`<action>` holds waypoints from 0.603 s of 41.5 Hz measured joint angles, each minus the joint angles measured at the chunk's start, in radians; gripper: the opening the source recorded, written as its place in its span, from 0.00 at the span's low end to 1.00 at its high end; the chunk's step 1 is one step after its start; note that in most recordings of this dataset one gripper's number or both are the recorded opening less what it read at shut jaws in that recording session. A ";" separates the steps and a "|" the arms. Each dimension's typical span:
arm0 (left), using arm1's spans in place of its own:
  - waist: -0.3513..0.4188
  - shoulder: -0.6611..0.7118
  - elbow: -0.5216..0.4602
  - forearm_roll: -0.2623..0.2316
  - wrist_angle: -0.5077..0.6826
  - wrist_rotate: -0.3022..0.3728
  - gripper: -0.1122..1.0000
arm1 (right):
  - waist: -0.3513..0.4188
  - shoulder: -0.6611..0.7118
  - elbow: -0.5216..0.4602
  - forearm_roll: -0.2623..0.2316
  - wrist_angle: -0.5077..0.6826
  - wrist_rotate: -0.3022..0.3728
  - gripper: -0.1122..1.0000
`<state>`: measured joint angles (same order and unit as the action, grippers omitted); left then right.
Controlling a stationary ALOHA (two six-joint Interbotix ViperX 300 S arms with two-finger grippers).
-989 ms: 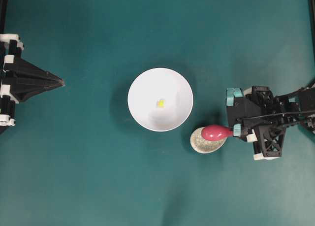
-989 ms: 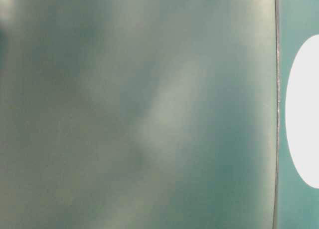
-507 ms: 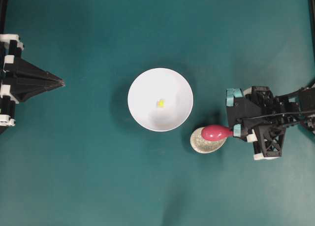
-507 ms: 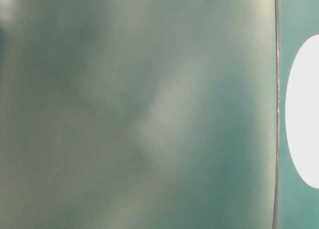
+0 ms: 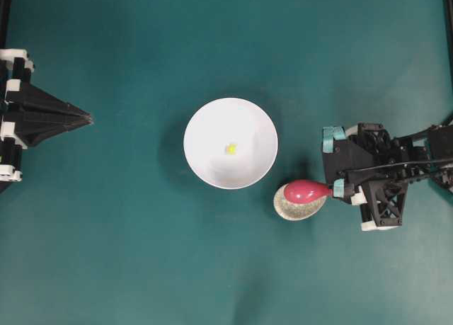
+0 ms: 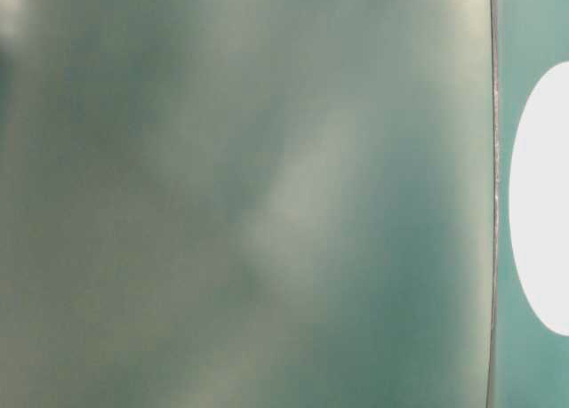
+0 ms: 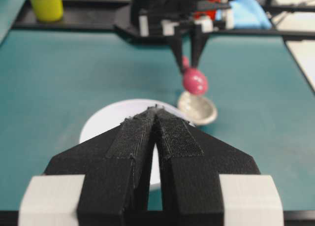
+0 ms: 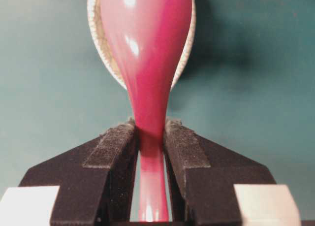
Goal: Scoop the yellow hexagonal prism block from the bowl with a spoon using the right arm.
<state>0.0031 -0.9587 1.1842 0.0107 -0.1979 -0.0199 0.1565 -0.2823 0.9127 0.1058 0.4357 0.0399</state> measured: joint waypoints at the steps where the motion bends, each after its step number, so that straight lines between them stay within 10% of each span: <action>1: -0.002 0.000 0.000 -0.002 0.000 0.000 0.10 | 0.000 0.000 0.000 0.000 0.002 0.000 0.34; 8: 0.000 0.000 0.000 -0.002 -0.002 -0.002 0.10 | 0.000 0.002 0.000 0.000 0.000 0.000 0.49; 25: 0.000 0.000 0.000 0.000 0.000 0.000 0.10 | 0.000 0.018 -0.014 0.000 0.000 -0.011 0.50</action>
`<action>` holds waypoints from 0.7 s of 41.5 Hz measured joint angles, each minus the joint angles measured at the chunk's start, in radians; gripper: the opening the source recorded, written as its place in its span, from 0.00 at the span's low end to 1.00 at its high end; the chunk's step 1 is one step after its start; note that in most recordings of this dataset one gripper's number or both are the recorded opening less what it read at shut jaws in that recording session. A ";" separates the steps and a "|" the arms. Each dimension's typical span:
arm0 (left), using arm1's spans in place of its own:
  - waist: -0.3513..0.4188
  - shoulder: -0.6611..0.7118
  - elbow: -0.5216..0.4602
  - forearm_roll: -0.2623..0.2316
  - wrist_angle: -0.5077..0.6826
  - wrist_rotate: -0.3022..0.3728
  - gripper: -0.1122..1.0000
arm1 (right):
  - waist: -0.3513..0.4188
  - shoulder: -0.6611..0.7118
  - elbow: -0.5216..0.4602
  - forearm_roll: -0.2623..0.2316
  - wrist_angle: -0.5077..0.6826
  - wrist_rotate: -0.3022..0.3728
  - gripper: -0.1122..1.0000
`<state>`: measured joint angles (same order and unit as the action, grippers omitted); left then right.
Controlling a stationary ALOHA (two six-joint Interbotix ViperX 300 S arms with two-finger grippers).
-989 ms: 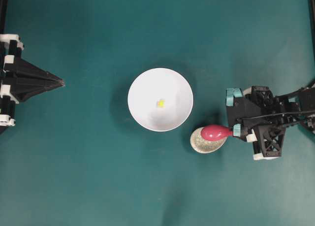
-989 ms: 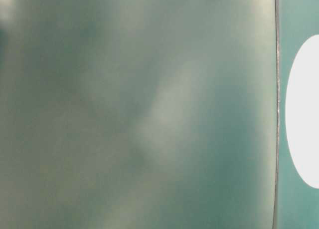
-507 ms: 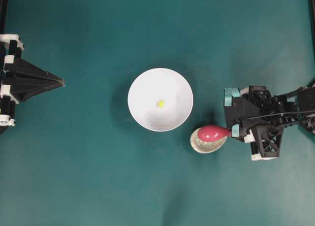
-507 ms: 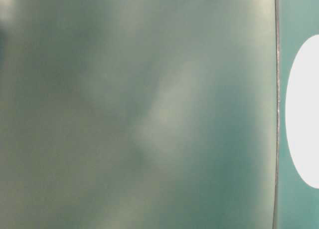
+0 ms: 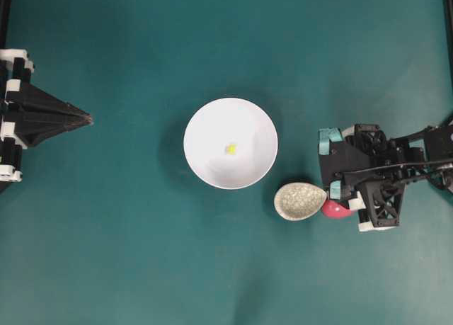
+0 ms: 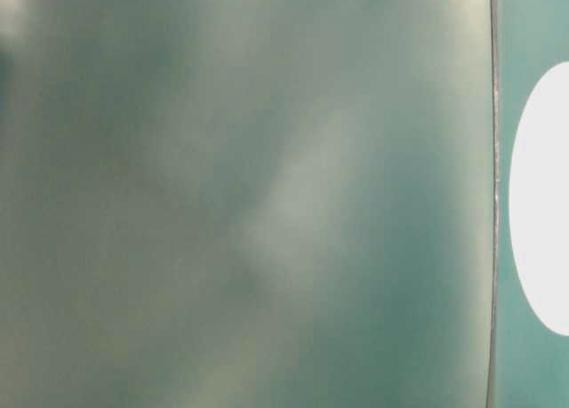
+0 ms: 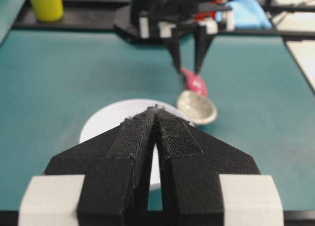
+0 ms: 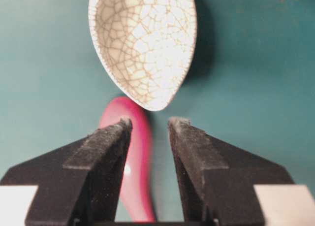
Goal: Scoop the yellow hexagonal prism block from the bowl with a spoon using the right arm.
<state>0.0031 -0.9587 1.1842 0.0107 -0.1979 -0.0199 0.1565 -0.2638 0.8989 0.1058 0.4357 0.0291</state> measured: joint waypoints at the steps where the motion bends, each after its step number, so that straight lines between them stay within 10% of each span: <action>1: 0.000 0.000 0.000 -0.002 0.000 0.000 0.10 | 0.000 0.000 0.002 0.000 0.000 0.000 0.50; 29: -0.011 0.000 0.000 -0.002 0.000 -0.002 0.10 | 0.032 -0.218 0.345 0.064 -0.525 0.015 0.50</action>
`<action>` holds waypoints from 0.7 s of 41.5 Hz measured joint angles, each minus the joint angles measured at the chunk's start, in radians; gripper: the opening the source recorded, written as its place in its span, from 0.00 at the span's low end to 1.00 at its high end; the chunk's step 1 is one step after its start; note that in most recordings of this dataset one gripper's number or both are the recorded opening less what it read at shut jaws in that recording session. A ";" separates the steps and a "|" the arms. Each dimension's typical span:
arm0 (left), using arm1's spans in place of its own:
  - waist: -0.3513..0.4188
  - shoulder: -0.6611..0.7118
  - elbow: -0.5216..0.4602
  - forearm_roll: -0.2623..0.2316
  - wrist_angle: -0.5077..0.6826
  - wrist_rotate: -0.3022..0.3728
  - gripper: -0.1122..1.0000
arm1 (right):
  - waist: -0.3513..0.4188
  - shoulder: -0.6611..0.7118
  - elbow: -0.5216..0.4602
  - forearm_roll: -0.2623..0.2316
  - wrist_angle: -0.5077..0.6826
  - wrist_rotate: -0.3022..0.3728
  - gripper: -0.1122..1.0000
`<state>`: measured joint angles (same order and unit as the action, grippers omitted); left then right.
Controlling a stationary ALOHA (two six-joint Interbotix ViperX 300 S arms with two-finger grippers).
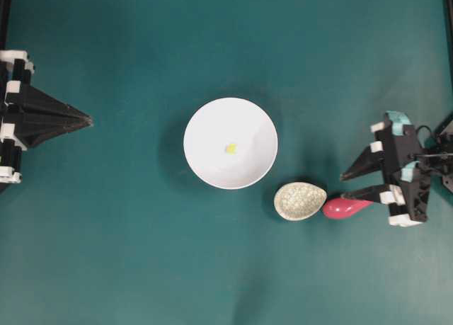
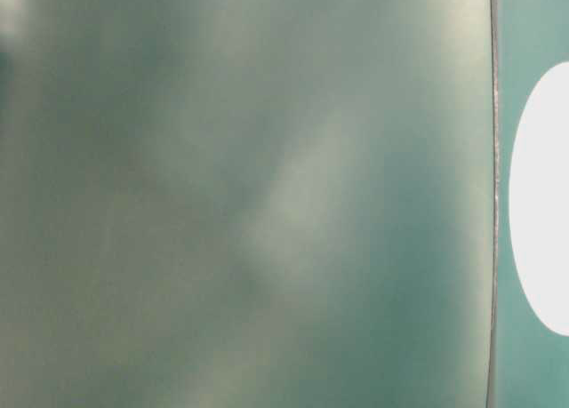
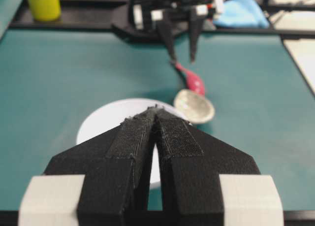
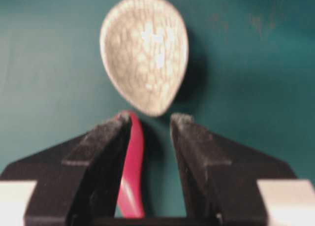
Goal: Scoop the yellow hexagonal prism block from the bowl with a spoon using the right arm.
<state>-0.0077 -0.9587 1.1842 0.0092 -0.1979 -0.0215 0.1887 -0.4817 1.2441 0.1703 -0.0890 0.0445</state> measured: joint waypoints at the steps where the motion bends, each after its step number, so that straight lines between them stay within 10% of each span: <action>1: 0.000 0.000 0.000 0.002 0.002 0.002 0.10 | 0.003 -0.002 0.012 0.005 -0.009 0.000 0.50; 29: -0.002 0.000 0.002 0.000 0.000 0.000 0.10 | 0.097 -0.002 0.150 0.207 -0.029 0.054 0.49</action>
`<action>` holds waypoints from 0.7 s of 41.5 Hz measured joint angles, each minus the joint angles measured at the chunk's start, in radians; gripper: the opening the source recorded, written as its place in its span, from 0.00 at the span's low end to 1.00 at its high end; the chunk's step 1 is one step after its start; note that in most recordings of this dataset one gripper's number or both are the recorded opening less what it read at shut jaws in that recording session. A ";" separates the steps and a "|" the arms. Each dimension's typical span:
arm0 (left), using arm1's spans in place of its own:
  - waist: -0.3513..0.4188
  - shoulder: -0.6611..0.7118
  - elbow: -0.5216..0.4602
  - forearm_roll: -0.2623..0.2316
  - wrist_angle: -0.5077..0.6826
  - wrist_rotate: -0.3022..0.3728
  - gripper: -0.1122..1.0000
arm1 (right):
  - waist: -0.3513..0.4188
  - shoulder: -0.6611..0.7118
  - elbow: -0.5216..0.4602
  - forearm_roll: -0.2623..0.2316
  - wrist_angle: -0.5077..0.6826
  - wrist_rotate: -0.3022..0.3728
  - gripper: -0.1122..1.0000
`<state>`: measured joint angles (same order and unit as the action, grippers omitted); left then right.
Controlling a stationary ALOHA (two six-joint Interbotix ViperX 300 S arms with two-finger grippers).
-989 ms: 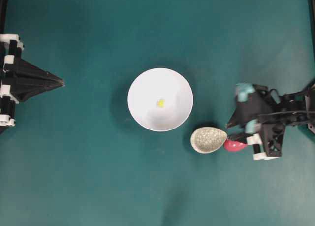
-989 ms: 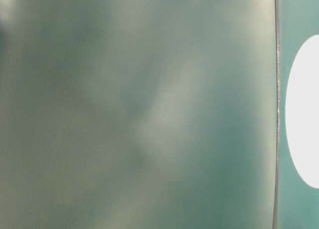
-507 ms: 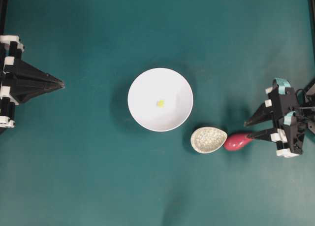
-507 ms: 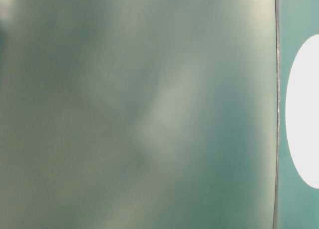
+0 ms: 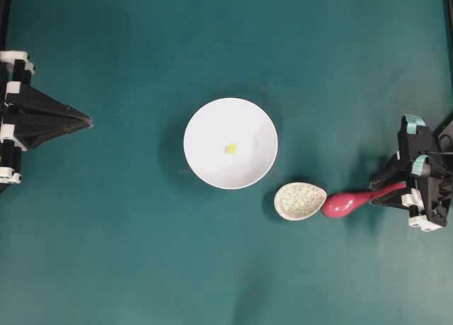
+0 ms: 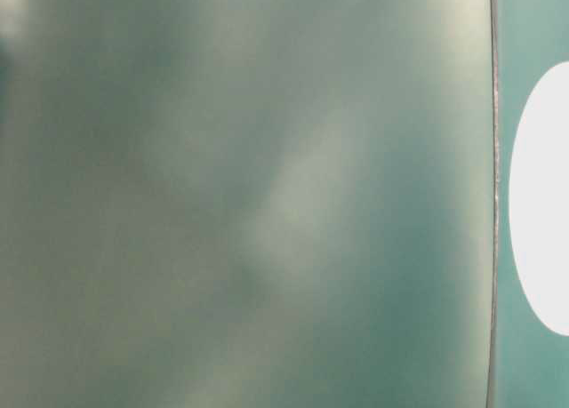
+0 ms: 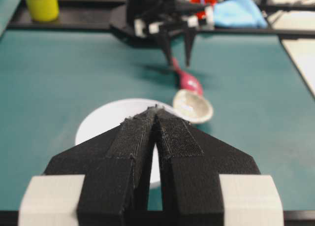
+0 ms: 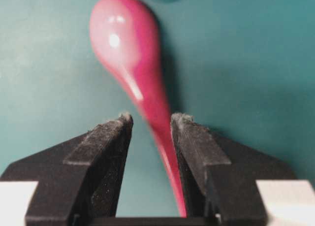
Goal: Scoop the yellow hexagonal prism block from the bowl with a spoon using the right arm.
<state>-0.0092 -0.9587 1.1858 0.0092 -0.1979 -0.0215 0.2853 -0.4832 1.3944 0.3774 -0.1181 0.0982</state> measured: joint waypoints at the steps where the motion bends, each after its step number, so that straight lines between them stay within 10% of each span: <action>1: 0.002 0.000 -0.002 0.000 0.000 0.002 0.10 | 0.003 0.000 0.000 0.000 -0.002 0.000 0.49; 29: 0.000 0.000 -0.002 0.002 0.000 0.000 0.10 | 0.037 0.178 -0.055 -0.048 -0.086 -0.012 0.50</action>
<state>-0.0092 -0.9587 1.1842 0.0107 -0.1979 -0.0215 0.3221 -0.3053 1.3392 0.3298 -0.2040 0.0859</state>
